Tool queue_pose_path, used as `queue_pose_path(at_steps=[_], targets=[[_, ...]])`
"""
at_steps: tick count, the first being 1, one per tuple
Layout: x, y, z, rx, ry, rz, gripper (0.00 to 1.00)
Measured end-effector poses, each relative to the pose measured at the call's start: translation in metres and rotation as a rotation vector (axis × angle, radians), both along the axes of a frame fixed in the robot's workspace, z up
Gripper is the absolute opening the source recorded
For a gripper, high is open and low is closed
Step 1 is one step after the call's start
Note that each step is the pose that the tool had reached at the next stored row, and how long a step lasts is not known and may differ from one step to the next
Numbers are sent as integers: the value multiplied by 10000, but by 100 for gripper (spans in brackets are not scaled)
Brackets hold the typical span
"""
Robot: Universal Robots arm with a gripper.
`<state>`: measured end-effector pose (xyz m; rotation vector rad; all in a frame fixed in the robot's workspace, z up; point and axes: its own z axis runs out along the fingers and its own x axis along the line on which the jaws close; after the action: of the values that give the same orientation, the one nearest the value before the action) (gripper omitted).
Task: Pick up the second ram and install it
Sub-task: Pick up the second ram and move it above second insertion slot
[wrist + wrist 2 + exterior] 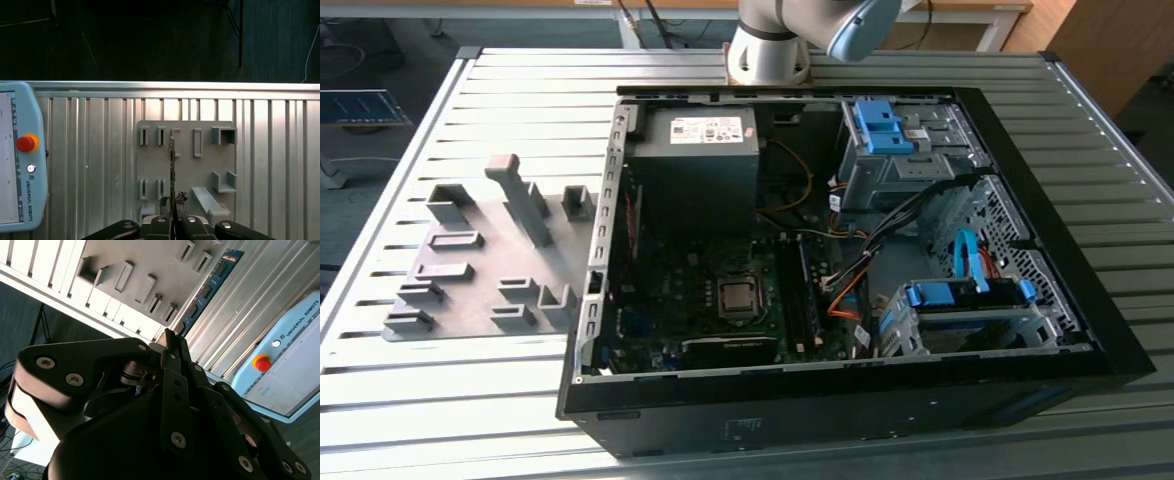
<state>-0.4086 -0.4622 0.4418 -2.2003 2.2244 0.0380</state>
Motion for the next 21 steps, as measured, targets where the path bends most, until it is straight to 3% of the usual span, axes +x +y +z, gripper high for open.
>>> queue_pose_path(at_steps=[21], targets=[[0,0,135,-13,0,1,14]])
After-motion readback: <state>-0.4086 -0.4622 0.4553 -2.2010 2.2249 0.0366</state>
